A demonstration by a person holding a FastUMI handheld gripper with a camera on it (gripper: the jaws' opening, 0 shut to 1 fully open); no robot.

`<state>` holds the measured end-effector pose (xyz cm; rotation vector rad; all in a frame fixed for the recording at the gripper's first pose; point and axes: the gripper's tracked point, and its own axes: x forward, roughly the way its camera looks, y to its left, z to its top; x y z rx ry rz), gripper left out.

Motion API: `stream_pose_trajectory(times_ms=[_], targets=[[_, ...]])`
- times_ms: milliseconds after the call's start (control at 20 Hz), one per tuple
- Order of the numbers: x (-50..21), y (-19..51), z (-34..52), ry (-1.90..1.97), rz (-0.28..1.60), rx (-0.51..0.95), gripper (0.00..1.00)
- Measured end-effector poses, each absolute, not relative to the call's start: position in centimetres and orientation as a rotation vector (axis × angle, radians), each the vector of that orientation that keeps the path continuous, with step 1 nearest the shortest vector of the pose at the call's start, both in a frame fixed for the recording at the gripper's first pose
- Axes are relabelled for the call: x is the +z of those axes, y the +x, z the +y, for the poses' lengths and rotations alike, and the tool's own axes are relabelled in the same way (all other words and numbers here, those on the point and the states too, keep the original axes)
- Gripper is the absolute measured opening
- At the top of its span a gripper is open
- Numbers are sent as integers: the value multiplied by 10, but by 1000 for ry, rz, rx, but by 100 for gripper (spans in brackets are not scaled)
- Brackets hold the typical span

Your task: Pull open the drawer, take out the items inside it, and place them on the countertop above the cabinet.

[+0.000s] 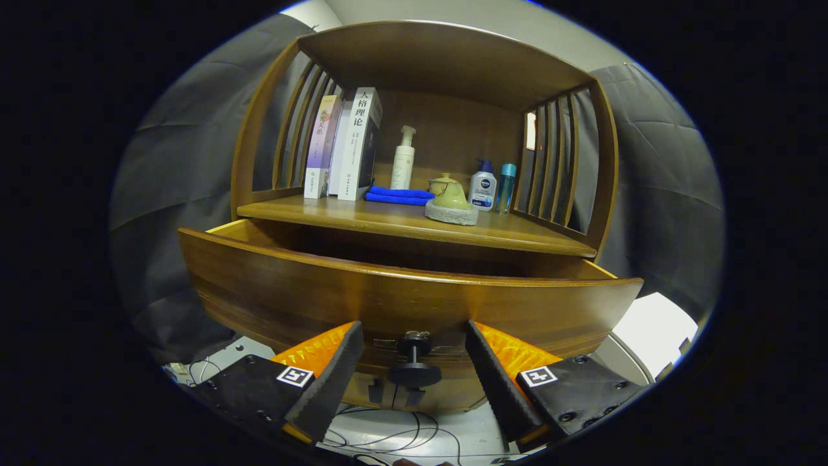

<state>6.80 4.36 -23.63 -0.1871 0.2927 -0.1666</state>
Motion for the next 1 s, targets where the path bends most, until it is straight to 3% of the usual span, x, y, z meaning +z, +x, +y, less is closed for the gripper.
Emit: stream_pose_trajectory(times_ms=[1000], targets=[[-238, 152, 48, -231, 262, -183, 100]])
